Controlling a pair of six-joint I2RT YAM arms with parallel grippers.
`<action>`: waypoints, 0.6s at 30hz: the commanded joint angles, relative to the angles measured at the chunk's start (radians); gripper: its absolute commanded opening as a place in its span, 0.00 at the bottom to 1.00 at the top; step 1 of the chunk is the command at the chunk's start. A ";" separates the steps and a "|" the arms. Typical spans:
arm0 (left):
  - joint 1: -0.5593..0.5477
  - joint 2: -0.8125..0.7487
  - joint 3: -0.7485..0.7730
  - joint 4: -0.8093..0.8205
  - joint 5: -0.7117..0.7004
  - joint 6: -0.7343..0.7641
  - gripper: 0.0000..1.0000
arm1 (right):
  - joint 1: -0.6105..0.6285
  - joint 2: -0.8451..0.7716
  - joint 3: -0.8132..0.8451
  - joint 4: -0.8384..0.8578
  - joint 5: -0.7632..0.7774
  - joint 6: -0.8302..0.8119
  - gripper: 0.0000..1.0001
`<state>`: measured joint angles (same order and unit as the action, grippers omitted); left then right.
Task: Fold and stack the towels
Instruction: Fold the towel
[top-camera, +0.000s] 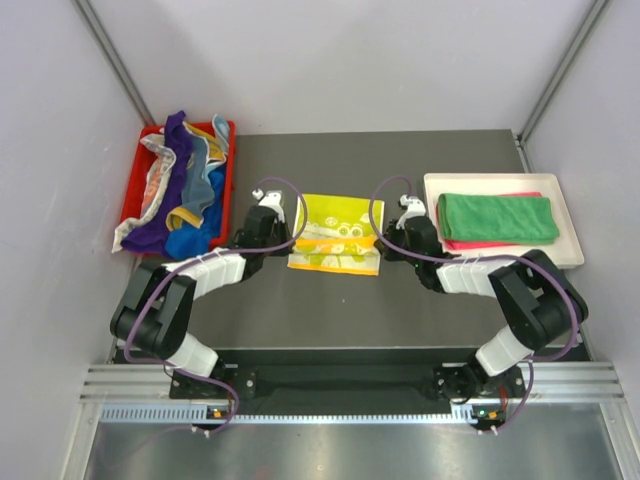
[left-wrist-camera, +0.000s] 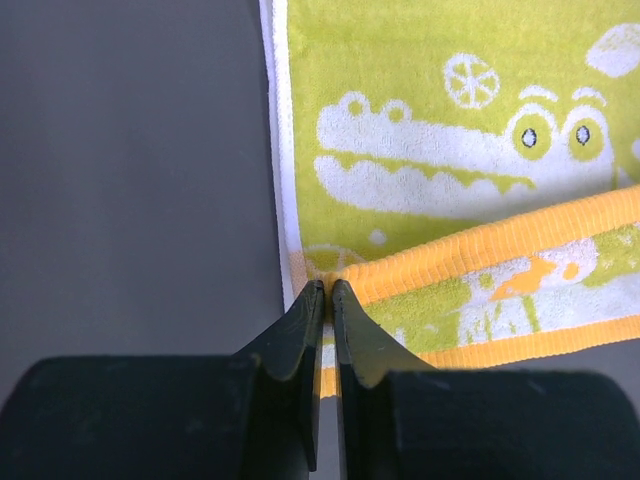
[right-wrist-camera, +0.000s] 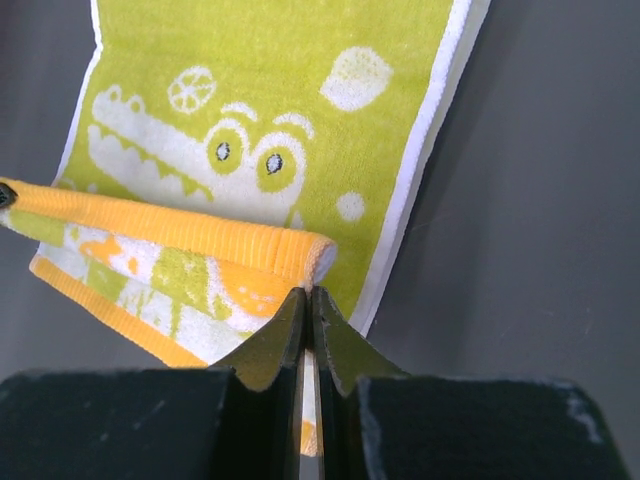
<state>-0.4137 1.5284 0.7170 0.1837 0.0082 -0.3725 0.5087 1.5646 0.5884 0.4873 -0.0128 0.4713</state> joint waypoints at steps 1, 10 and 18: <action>-0.011 -0.043 -0.020 0.037 -0.019 -0.003 0.11 | 0.017 -0.014 -0.025 0.076 -0.021 0.009 0.04; -0.025 -0.077 -0.062 0.042 -0.053 -0.011 0.09 | 0.028 -0.031 -0.074 0.111 -0.032 0.013 0.03; -0.033 -0.106 -0.082 0.028 -0.074 -0.019 0.19 | 0.036 -0.054 -0.110 0.146 -0.059 0.021 0.12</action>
<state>-0.4412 1.4742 0.6445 0.1856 -0.0364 -0.3859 0.5274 1.5597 0.4965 0.5686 -0.0532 0.4858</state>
